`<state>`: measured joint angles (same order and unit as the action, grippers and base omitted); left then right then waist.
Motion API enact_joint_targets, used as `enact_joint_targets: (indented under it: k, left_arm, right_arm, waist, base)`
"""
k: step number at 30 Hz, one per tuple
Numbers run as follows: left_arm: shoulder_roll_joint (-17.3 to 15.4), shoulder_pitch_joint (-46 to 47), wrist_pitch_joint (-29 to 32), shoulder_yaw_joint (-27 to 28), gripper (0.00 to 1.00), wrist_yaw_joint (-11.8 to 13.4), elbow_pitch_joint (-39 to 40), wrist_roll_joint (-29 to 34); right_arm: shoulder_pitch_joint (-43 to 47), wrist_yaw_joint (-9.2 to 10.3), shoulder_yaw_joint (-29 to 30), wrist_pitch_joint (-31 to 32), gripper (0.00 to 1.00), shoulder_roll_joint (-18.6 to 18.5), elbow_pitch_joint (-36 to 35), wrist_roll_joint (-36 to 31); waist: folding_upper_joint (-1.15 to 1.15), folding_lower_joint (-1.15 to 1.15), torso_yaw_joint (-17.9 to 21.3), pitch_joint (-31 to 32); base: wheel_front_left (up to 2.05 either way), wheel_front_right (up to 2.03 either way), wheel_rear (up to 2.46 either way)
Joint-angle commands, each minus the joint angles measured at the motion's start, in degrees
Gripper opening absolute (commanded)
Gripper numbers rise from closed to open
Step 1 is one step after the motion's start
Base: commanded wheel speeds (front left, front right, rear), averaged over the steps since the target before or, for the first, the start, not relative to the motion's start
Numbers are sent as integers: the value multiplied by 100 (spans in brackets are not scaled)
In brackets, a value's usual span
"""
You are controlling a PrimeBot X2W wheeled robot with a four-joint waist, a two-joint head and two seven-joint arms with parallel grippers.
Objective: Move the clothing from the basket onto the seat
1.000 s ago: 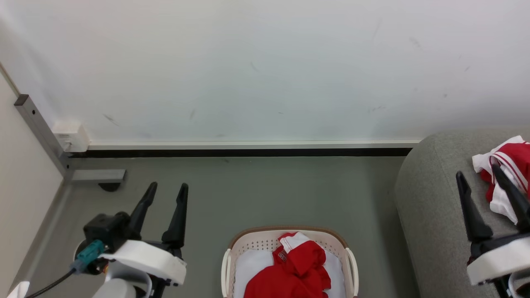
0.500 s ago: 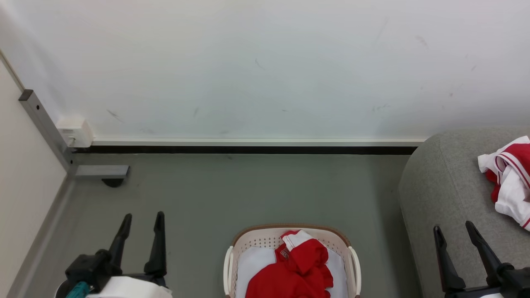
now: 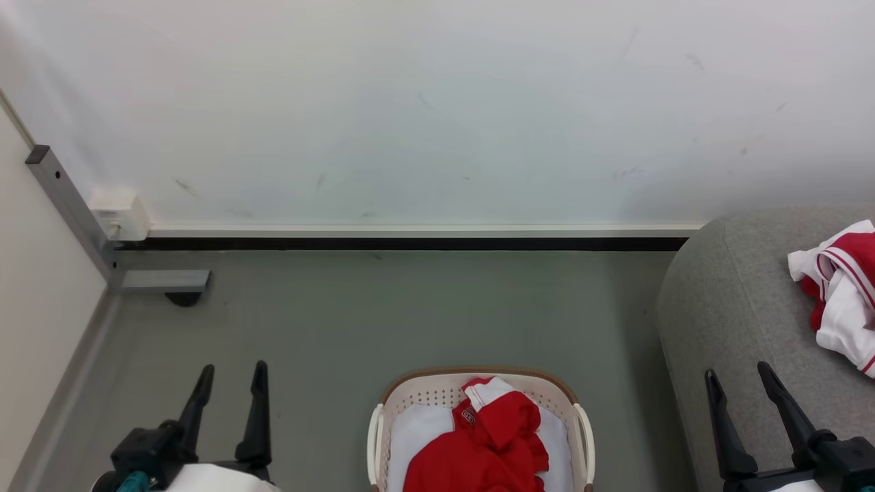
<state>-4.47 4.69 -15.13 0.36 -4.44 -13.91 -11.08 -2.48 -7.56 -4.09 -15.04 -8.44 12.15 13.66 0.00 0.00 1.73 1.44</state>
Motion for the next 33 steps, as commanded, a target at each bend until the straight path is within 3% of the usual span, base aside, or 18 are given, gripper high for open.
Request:
enact_joint_targets:
  k: [1, 23, 33]
  left_arm:
    - [22, 46, -3, 63, 100, -46, -31, 75]
    - [141, 135, -3, 217, 100, -225, -131, 296]
    - [143, 551, -3, 70, 100, -269, -164, 277]
  right_arm:
    - [-85, 15, -21, -19, 100, 6, 14, 41]
    - [-248, 15, -138, -19, 100, -7, 51, 121]
    - [-824, 15, -209, -9, 100, -5, -68, 46]
  waist:
    - [0, 0, 8, -11]
    - [0, 0, 237, -123]
    - [0, 0, 702, -815]
  base:
    - [0, 0, 0]
    - [0, 0, 0]
    - [0, 0, 0]
